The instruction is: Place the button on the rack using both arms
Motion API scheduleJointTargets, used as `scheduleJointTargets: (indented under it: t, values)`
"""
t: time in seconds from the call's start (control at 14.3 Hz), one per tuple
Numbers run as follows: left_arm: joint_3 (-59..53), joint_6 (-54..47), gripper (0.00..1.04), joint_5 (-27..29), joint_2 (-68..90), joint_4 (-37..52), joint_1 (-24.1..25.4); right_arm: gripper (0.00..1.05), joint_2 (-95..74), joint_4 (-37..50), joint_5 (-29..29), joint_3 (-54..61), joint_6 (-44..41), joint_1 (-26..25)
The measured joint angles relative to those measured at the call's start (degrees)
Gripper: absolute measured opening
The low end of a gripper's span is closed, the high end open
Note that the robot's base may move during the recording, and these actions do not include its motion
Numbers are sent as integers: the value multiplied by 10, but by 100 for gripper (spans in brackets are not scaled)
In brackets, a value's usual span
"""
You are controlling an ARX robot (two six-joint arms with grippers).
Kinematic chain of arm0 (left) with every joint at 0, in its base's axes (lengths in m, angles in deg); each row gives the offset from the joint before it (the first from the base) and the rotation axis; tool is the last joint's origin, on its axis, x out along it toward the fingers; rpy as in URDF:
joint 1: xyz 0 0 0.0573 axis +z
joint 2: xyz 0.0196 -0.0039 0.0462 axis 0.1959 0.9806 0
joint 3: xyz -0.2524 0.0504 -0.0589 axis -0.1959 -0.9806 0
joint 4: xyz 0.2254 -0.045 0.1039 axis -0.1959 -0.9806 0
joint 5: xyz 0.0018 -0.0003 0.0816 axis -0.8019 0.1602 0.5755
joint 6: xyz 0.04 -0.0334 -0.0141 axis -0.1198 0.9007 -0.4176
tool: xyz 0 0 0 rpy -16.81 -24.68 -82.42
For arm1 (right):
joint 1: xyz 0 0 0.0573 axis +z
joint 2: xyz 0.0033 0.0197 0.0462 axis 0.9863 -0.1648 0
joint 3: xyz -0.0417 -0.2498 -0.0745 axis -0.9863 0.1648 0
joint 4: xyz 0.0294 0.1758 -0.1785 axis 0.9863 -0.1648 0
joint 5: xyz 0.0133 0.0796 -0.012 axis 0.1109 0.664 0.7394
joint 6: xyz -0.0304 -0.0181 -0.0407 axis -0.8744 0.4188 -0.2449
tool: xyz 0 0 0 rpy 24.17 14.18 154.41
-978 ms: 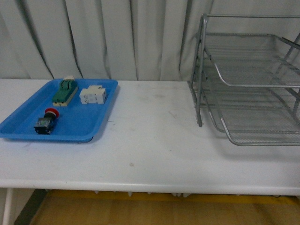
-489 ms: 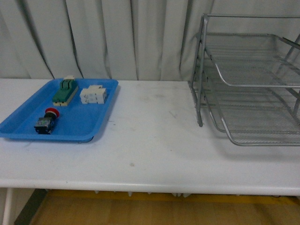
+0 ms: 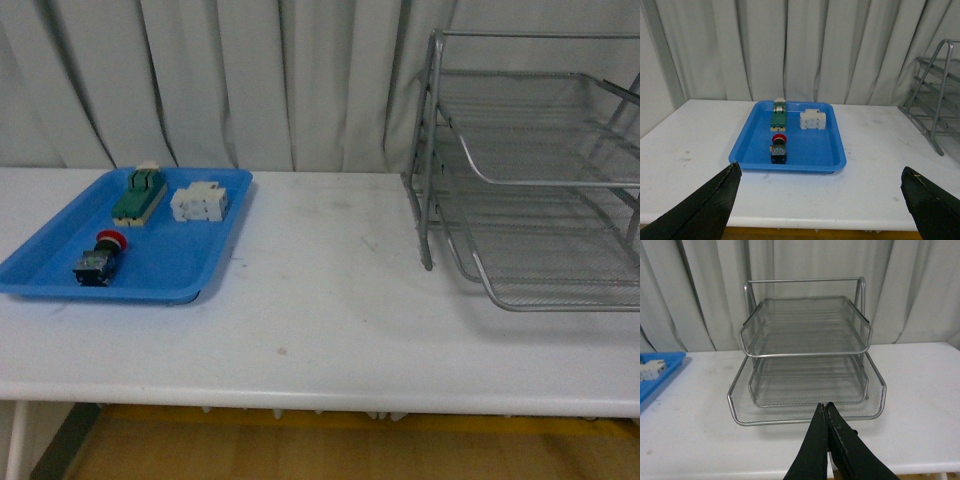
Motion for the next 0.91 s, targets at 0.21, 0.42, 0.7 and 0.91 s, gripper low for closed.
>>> scheduleJointTargets:
  t: [0.21, 0.42, 0.7, 0.91]
  values:
    - [0, 0, 98, 0, 0, 0, 0, 2, 49, -47, 0, 0, 0, 0]
    - [0, 0, 98, 0, 0, 0, 0, 2, 81, -79, 0, 0, 0, 0]
    - [0, 0, 98, 0, 0, 0, 0, 2, 114, -112, 0, 0, 0, 0]
    - [0, 0, 98, 1, 0, 0, 0, 2, 213, -212, 2, 0, 0, 0]
